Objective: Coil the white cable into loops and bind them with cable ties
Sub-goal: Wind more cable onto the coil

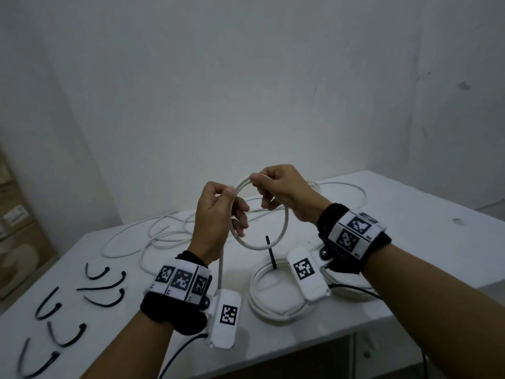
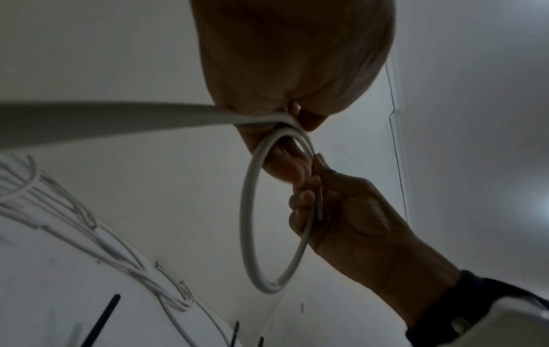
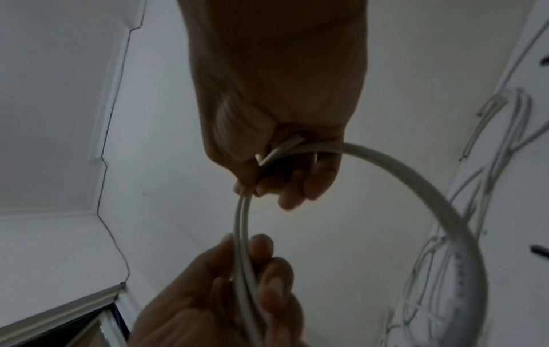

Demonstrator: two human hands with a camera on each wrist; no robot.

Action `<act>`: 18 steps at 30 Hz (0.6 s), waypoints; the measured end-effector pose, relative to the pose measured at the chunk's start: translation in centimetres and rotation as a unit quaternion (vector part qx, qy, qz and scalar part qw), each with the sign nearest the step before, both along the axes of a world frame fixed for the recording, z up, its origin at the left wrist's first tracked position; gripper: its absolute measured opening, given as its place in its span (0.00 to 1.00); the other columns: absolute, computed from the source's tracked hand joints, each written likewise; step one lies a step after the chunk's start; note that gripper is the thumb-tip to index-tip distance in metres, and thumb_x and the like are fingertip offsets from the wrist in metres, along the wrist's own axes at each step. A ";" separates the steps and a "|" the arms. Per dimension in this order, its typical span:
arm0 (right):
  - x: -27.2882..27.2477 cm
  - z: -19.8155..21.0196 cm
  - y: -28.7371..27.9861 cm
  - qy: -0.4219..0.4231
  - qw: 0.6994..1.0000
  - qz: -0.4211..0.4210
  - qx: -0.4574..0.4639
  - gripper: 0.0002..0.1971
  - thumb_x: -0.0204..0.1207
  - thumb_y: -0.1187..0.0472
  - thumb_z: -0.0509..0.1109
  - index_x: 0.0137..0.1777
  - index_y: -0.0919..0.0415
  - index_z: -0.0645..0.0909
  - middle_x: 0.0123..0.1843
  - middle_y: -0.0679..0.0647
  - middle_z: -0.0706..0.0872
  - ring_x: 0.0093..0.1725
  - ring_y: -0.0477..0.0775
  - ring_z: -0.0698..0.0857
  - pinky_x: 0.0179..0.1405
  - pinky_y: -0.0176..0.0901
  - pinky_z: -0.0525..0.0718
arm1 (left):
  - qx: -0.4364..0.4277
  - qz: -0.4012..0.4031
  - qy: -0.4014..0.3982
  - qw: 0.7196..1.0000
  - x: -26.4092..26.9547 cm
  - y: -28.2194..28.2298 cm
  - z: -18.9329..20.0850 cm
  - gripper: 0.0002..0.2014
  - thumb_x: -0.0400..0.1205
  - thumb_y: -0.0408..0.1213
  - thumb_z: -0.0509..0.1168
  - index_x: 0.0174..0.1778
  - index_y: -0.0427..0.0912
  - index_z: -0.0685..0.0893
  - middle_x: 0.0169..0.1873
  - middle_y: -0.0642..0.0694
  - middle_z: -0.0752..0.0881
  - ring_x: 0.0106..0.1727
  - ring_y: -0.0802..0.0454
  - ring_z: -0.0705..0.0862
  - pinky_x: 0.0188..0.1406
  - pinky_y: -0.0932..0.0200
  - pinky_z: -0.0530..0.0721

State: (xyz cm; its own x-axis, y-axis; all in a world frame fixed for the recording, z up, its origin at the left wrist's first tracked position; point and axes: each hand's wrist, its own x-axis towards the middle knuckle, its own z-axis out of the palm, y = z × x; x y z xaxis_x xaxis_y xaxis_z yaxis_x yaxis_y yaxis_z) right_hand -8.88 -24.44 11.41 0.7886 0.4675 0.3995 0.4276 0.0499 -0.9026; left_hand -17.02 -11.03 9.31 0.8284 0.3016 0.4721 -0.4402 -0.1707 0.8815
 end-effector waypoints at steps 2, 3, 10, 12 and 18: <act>-0.3 0.0 0.6 0.018 0.999 0.000 0.033 0.13 0.80 0.57 0.69 0.35 0.62 0.77 0.28 0.51 0.75 0.19 0.48 0.77 0.20 0.37 0.73 | 0.012 0.027 -0.002 1.000 0.2 0.1 0.0 0.08 0.88 0.35 0.54 0.43 0.43 0.70 0.25 0.46 0.76 0.16 0.54 0.70 0.14 0.66 0.64; -0.5 0.1 0.6 0.026 0.999 0.008 0.046 0.13 0.80 0.57 0.69 0.36 0.62 0.78 0.28 0.51 0.75 0.18 0.48 0.76 0.18 0.35 0.72 | 0.022 0.033 -0.006 0.999 0.4 0.3 0.1 0.08 0.89 0.35 0.54 0.43 0.44 0.71 0.25 0.47 0.74 0.16 0.55 0.68 0.14 0.67 0.63; -1.1 -0.5 0.9 -0.062 0.990 -0.123 -0.015 0.15 0.78 0.45 0.67 0.53 0.56 0.76 0.39 0.50 0.80 0.35 0.47 0.79 0.34 0.40 0.77 | -0.019 0.087 -0.072 0.993 0.9 1.7 1.6 0.11 0.87 0.31 0.57 0.39 0.43 0.75 0.18 0.54 0.72 0.15 0.60 0.64 0.13 0.70 0.61; -2.6 -2.2 0.6 -0.076 0.976 -0.202 -0.040 0.17 0.79 0.41 0.63 0.47 0.57 0.75 0.32 0.48 0.80 0.28 0.48 0.78 0.29 0.42 0.73 | -0.052 0.095 -0.089 0.990 1.0 2.4 2.7 0.11 0.87 0.31 0.57 0.39 0.44 0.74 0.16 0.55 0.71 0.14 0.60 0.64 0.13 0.71 0.60; -9.4 -8.6 3.4 0.325 0.924 0.097 -0.175 0.38 0.76 0.28 0.51 0.68 0.63 0.65 0.36 0.64 0.87 0.24 0.57 0.86 0.20 0.37 0.80 | -0.114 0.082 -0.104 0.985 0.5 2.7 4.4 0.09 0.88 0.32 0.56 0.41 0.43 0.73 0.16 0.55 0.70 0.14 0.60 0.62 0.15 0.71 0.59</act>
